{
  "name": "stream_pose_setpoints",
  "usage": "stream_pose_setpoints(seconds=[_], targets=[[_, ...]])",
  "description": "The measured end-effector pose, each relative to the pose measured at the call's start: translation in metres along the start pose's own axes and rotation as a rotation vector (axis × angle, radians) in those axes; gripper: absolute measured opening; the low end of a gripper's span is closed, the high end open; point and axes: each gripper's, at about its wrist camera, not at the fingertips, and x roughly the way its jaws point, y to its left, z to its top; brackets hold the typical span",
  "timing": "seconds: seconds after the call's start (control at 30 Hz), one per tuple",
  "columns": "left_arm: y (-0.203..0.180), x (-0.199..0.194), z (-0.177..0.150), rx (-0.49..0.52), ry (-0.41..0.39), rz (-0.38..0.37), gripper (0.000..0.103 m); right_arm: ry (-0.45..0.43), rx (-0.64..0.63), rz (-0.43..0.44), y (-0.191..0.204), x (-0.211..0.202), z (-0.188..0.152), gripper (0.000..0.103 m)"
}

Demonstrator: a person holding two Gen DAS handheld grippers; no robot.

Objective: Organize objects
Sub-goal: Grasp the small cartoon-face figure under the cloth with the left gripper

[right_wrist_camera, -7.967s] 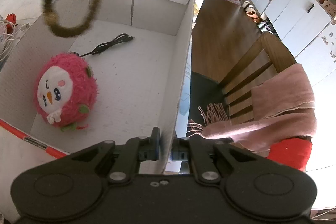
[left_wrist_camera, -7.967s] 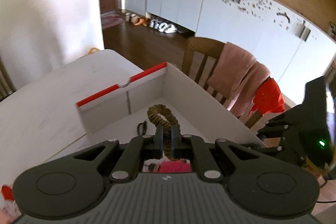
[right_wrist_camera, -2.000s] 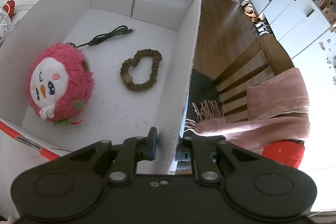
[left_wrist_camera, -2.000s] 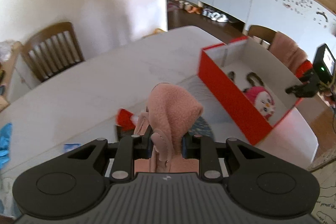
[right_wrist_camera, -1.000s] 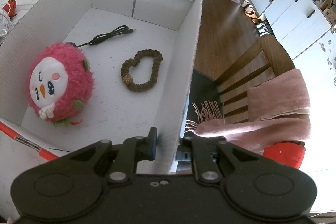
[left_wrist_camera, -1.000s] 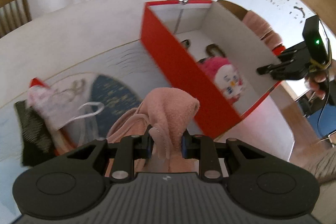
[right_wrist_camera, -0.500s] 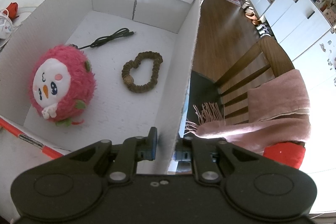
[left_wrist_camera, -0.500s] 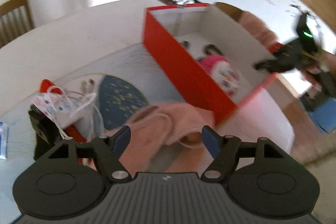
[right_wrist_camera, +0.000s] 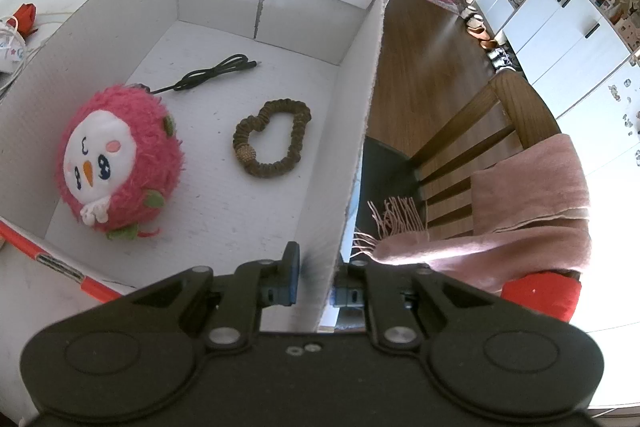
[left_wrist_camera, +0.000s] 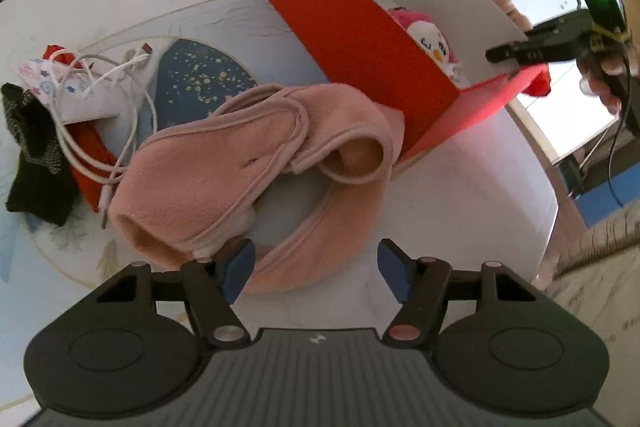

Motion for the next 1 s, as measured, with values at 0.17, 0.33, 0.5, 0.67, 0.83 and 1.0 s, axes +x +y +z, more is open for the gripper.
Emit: stream_pose_setpoints(seconds=[0.17,0.33,0.5,0.67,0.83,1.0], targets=[[0.002,0.009,0.013,-0.002,-0.013,0.04,0.067,-0.001,-0.001,0.0,0.0,-0.001,0.0,0.013],[0.016,0.011,0.022,-0.009,-0.01,0.114,0.067,-0.001,-0.001,0.0,0.0,-0.001,0.0,0.013],[0.014,0.007,0.023,0.0,-0.024,0.121,0.067,-0.001,0.0,0.0,0.0,-0.002,-0.001,0.013],[-0.001,0.011,0.018,0.02,0.001,0.018,0.067,-0.002,-0.001,-0.001,0.0,-0.002,-0.001,0.013],[0.004,0.024,0.019,-0.009,0.01,0.026,0.067,-0.001,0.0,0.001,0.0,-0.002,-0.001,0.013],[0.01,0.027,0.025,-0.028,-0.019,0.072,0.067,-0.002,0.001,0.001,0.0,-0.002,-0.001,0.013]])
